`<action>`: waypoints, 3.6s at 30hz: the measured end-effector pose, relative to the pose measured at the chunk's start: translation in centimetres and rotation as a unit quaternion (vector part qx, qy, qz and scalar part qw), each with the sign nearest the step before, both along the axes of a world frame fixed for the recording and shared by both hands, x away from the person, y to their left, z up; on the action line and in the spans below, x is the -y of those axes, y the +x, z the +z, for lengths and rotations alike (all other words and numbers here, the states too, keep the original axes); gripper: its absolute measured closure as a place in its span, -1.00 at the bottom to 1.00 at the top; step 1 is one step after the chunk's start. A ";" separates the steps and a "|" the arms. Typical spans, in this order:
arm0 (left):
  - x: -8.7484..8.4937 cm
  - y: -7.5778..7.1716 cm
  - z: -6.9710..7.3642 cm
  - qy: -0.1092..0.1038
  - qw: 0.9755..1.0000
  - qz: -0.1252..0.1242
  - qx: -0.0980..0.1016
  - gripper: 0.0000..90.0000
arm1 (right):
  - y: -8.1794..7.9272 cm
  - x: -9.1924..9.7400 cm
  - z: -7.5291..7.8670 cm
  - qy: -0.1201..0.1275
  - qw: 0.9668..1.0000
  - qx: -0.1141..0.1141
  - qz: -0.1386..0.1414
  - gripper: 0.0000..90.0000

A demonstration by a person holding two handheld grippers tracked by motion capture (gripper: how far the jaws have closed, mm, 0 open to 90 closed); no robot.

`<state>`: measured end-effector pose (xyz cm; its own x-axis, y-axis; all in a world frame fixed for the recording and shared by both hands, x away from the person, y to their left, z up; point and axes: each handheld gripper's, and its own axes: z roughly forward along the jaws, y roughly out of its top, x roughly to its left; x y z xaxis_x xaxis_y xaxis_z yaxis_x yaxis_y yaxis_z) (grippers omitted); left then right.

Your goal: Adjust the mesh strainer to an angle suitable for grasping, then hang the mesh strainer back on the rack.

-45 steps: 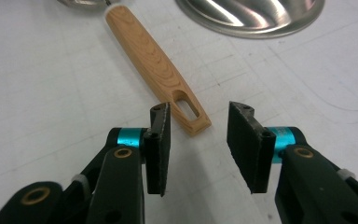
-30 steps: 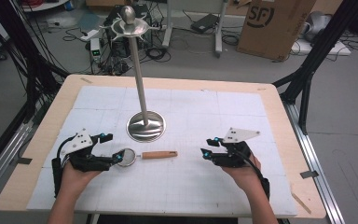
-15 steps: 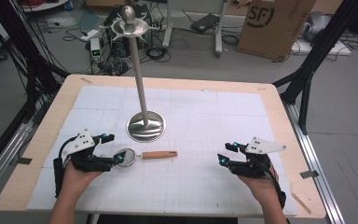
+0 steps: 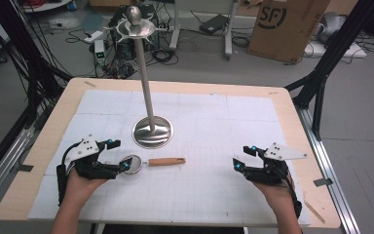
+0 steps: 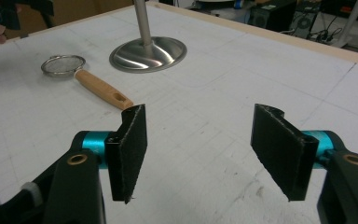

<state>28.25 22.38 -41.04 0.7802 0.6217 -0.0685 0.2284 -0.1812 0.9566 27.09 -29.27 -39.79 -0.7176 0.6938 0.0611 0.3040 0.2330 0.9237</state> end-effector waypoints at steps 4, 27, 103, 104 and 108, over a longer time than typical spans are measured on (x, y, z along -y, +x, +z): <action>0.0 -0.1 0.0 -0.001 1.000 0.002 -0.001 -0.55 | 0.0 -0.1 0.1 0.001 1.000 0.002 -0.002 -0.29; 0.5 -0.1 0.0 0.010 1.000 0.005 -0.004 -0.58 | 0.1 -0.1 0.1 0.003 1.000 -0.004 0.002 -0.32; 9.1 4.2 -1.2 0.269 0.944 -0.115 -0.154 0.55 | 0.1 -0.7 -0.2 -0.007 1.000 -0.009 0.022 -0.31; 9.0 4.3 -1.2 0.272 0.943 -0.117 -0.153 0.54 | 0.1 -0.7 -0.2 -0.006 1.000 -0.009 0.022 -0.31; 9.3 4.3 -1.4 0.290 0.940 -0.106 -0.142 0.41 | 0.1 -0.7 -0.2 -0.007 1.000 -0.012 0.022 -0.31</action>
